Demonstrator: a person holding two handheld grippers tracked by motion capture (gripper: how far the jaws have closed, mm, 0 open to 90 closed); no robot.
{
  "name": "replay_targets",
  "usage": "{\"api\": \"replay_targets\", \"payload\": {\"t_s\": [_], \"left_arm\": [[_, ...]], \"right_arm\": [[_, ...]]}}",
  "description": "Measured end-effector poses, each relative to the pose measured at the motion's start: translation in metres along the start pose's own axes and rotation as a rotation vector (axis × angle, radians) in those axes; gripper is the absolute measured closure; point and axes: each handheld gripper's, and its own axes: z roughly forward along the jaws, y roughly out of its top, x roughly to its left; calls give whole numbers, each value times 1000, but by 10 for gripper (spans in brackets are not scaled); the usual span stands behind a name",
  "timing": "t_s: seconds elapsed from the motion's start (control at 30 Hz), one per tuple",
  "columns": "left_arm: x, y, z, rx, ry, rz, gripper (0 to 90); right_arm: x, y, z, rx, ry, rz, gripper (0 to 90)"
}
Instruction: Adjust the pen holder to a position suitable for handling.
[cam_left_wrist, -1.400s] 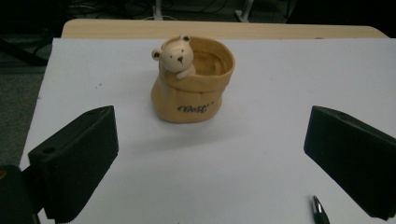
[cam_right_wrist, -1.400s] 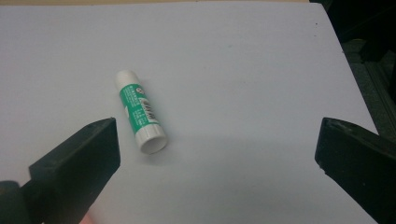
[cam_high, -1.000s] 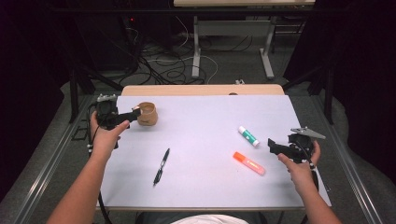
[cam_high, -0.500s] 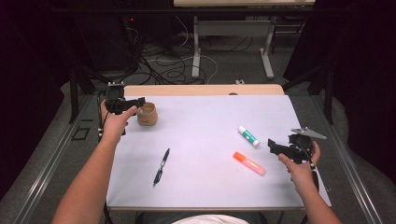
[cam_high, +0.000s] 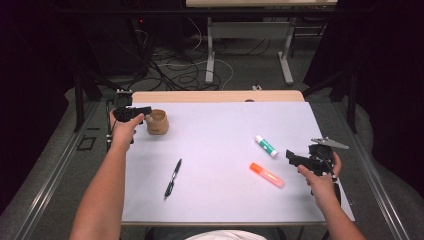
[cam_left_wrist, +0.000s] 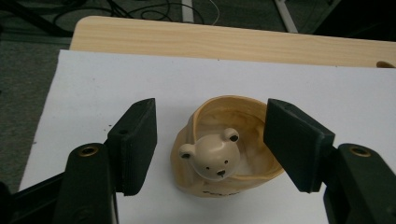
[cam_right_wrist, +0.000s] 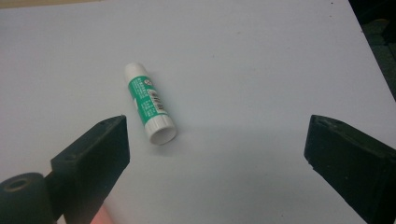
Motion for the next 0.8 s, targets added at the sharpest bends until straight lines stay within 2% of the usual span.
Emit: {"api": "replay_targets", "payload": {"t_s": [0.1, 0.2, 0.23, 0.37, 0.4, 0.53, 0.63, 0.67, 0.73, 0.8], "left_arm": [[2, 0, 4, 1, -16, -8, 363], [3, -1, 8, -2, -6, -21, 364], [4, -2, 10, 1, -6, -10, 371], [2, -5, 17, 24, -14, -23, 397], [1, -5, 19, 45, -20, -16, 400], [-4, -10, 30, 69, -13, -2, 414], [-5, -10, 31, 88, -2, 9, 421], [-7, -12, 33, 58, 21, 6, 437], [-5, -13, 33, 61, 24, 13, 477], [-2, -15, 34, 72, 22, 3, 505]], "right_arm": [[0, 0, 1, 8, 4, 20, 64], [-2, -1, 2, 11, 9, 19, 64], [-2, -1, 2, 15, 11, 29, 64], [-2, -1, 3, 20, 13, 34, 65], [-2, -1, 3, 20, 13, 35, 65], [-2, -2, 3, 22, 14, 35, 66], [-3, -2, 3, 22, 17, 32, 70], [-3, -2, 3, 23, 19, 31, 74], [-3, -2, 3, 24, 20, 31, 74], [-3, -2, 3, 28, 23, 32, 75]]}}
